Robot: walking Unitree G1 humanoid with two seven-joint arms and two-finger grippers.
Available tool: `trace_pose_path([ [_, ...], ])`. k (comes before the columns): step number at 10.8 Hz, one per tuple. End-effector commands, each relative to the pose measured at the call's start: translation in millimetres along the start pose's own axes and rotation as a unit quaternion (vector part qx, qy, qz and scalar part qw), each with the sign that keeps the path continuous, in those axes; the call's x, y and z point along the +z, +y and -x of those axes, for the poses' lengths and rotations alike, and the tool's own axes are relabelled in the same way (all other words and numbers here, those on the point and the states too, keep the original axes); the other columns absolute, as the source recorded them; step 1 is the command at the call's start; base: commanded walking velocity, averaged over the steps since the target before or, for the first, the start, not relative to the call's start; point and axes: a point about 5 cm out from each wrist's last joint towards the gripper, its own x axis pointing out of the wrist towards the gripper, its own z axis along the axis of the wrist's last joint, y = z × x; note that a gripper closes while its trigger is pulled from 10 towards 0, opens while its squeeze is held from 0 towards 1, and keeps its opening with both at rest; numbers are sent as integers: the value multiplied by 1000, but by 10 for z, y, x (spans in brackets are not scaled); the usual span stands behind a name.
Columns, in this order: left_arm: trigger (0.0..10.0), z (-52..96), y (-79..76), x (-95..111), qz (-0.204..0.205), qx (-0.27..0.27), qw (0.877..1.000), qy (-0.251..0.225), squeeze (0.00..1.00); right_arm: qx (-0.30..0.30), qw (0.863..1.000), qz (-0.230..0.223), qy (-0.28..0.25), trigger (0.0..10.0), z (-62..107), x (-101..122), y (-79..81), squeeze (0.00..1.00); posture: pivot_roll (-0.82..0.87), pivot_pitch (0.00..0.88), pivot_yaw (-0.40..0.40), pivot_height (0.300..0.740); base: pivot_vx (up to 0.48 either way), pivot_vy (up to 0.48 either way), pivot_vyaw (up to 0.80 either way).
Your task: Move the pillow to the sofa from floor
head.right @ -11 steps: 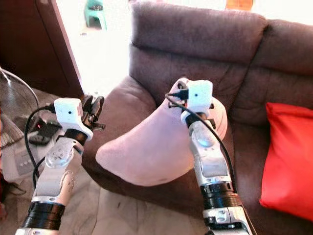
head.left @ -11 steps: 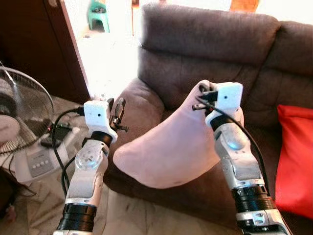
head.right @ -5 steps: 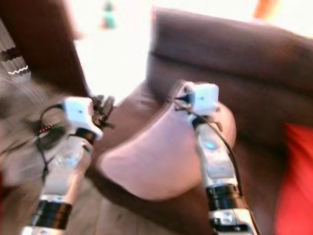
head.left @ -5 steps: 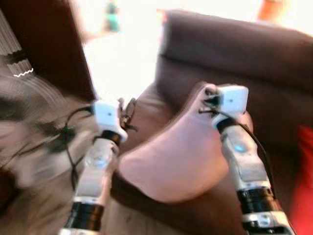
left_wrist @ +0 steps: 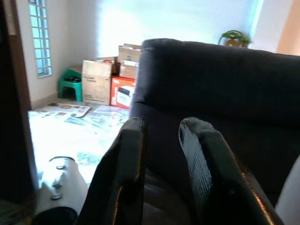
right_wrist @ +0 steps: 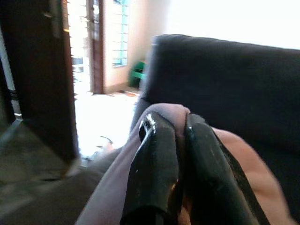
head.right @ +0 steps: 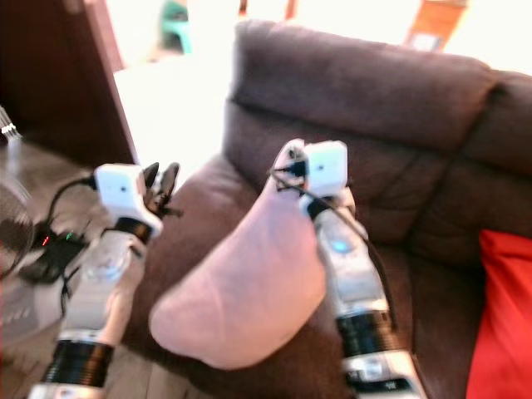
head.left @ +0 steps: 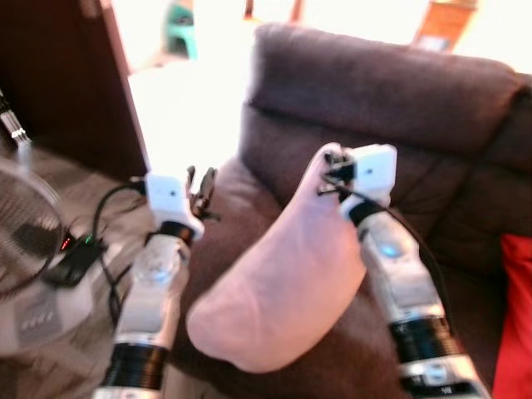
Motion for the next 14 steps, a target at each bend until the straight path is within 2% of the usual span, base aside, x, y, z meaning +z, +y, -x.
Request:
trace_pose_path([
  [1,10000,-20,-17,19,-1,-1,1000,-6,0,19,999,10,-32,10000,-29,155,39,0,74,0,-51,740,0,0,0],
  [4,10000,-46,-33,15,-1,1,1000,-7,0,59,998,12,-9,10000,-153,115,9,0,73,0,-56,740,0,0,0],
  [7,10000,-39,-9,13,-6,13,1000,-7,0,43,998,-3,39,10000,-428,-1,-166,0,96,0,-77,740,0,0,0],
  [8,10000,-40,2,24,-10,22,1000,-8,0,40,998,9,51,10000,-545,27,-170,0,117,0,-93,740,0,0,0],
  [10,10000,-17,4,49,-11,31,999,-13,0,53,997,11,60,10000,-653,85,-94,0,138,16,-115,740,0,0,0],
  [12,10000,60,10,22,-16,45,999,-4,0,65,996,9,67,10000,-696,83,-32,0,149,40,-135,740,0,0,0],
  [14,10000,178,-35,-9,-18,52,998,6,0,61,992,28,103,10000,-673,-41,-20,0,169,82,-163,740,0,0,0],
])
